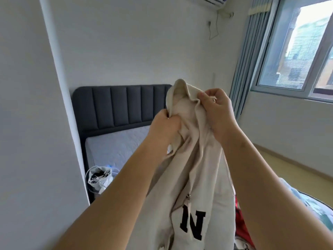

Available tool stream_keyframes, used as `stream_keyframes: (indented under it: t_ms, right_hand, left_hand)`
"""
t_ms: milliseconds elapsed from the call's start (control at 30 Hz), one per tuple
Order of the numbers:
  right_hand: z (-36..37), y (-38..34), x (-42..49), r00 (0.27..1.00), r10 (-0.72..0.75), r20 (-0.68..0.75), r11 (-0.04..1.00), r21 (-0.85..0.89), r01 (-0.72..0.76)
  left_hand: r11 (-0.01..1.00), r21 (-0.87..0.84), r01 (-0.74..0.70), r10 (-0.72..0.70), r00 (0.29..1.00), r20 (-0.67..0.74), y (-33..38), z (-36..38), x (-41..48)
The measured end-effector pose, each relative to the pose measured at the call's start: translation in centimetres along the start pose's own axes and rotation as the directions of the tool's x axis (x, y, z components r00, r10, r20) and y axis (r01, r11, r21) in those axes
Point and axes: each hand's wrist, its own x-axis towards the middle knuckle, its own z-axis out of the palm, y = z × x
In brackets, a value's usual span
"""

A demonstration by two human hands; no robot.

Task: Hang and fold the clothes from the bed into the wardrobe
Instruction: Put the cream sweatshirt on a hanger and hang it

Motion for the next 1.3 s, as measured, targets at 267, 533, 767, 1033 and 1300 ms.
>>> stream_keyframes:
  t_ms: [267,533,767,1033,1300]
  right_hand:
    - [-1.4,15.3,-10.8,0.902,0.424,0.079,0.873,-0.299,-0.385]
    - [-2.0,21.7,-18.8,0.765,0.637,0.095,0.711,-0.456,-0.536]
    - [-1.7,23.4,-21.9,0.631,0.706,0.322,0.657,-0.63,-0.413]
    - [-3.8,24.2,-24.8,0.657,0.726,0.203,0.66,-0.476,-0.581]
    - [-5.6,22.6,-25.8,0.679,0.702,0.213,0.712,-0.252,-0.656]
  left_hand:
    - [0.848,0.245,0.47,-0.507,0.854,0.114,-18.4,-1.0,-5.7]
    - [0.646,-0.139,0.751,-0.762,0.646,-0.05,-26.3,-1.9,-9.2]
    - [0.267,-0.719,0.642,-0.865,0.488,0.115,-28.1,-4.9,-10.5]
    - [0.325,-0.378,0.867,-0.908,0.398,0.133,-28.0,-1.8,-13.9]
    - [0.256,-0.639,0.725,-0.941,0.338,0.007,-27.0,1.2,-16.9]
